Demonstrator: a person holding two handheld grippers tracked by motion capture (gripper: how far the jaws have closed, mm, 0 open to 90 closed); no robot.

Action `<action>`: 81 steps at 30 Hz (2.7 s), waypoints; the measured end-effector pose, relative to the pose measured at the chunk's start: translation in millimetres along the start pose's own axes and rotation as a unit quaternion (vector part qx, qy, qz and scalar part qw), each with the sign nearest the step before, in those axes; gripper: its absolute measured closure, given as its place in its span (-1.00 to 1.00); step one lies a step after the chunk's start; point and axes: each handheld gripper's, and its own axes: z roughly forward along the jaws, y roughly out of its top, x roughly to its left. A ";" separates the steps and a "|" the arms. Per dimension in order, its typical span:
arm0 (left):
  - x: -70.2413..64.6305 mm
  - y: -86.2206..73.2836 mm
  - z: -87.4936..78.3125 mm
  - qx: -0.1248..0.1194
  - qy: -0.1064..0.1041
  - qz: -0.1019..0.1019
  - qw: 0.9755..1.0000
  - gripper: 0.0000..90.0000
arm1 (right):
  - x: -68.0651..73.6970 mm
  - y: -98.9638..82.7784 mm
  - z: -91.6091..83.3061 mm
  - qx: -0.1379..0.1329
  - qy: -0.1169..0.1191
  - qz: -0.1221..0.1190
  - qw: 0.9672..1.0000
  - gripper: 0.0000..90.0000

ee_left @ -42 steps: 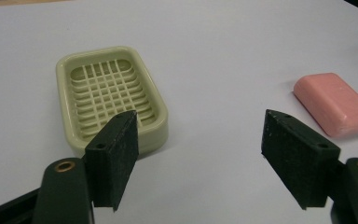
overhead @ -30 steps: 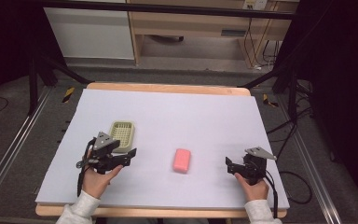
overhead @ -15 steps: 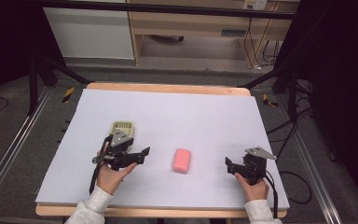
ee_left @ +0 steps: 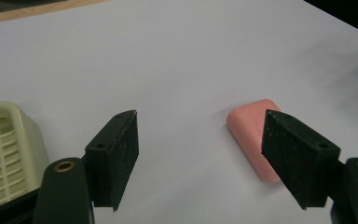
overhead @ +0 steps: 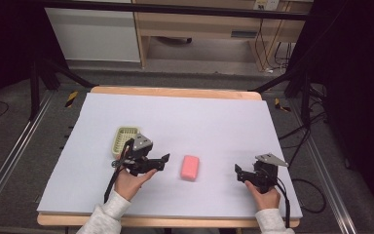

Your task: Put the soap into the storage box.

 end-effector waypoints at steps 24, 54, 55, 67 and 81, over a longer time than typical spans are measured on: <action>-34.8 9.6 29.1 0.043 -0.017 0.019 0.999 -0.37 | 0.1 -0.1 0.5 0.002 0.001 -0.002 1.000 -0.83; -61.1 6.8 66.2 0.094 -0.031 0.022 0.995 -0.46 | 0.4 -0.2 1.1 0.005 0.001 -0.004 1.000 -0.83; -61.8 6.8 67.4 0.096 -0.030 0.024 0.995 -0.46 | 0.5 -0.1 1.1 0.005 0.001 -0.003 1.000 -0.83; -69.4 4.6 83.6 0.114 -0.025 0.025 0.993 -0.52 | 1.2 -0.2 1.3 0.006 0.002 -0.007 1.000 -0.83; -69.0 0.6 95.7 0.144 -0.018 0.015 0.989 -0.52 | 1.5 -0.2 1.4 0.007 0.003 -0.007 1.000 -0.83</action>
